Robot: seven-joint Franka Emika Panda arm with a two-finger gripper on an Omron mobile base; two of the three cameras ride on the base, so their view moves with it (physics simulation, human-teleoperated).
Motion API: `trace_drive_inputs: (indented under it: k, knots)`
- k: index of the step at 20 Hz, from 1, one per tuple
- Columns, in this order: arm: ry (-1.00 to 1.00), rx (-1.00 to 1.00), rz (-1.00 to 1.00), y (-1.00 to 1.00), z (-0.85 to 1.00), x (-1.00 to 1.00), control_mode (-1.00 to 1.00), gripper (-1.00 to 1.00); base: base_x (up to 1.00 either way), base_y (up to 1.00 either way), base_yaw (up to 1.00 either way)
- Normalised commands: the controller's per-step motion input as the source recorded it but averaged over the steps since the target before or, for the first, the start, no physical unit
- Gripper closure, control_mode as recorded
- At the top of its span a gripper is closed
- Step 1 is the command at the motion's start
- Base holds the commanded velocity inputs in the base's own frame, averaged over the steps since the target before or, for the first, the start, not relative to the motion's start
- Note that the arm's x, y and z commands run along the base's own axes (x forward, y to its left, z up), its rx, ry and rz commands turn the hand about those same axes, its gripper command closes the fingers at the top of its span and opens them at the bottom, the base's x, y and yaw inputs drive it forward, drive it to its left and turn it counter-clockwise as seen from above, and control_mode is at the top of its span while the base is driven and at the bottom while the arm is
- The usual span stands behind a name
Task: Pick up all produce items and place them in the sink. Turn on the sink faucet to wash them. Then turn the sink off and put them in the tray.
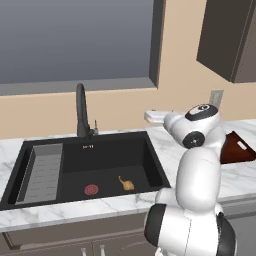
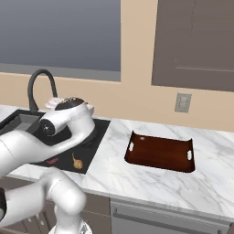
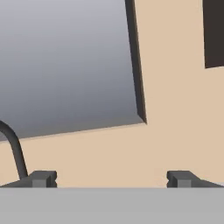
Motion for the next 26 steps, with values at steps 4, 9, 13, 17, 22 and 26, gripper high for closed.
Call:
trace_drive_inputs:
  k: [4, 9, 13, 17, 22, 26]
  knots:
    - [0.13, 0.31, 0.00, 0.57, 1.00, -0.38, -1.00, -1.00, 0.00, 0.00, 0.00]
    - [0.14, 0.34, 0.00, 0.51, 1.00, -0.41, -1.00, -1.00, 0.00, 0.00, 0.00]
    - [0.11, 0.37, 0.00, 0.54, 1.00, -0.49, -1.00, -1.00, 0.00, 0.00, 0.00]
    - [0.06, 0.39, 0.00, 0.53, 0.99, -0.58, -1.00, -1.00, 0.00, 0.00, 0.00]
    - [0.07, 0.39, 0.00, 0.51, 0.94, -0.60, -1.00, -1.00, 0.00, 0.00, 0.00]
    - [0.11, 0.38, 0.00, 0.52, 0.87, -0.53, -1.00, -1.00, 0.00, 0.00, 0.00]
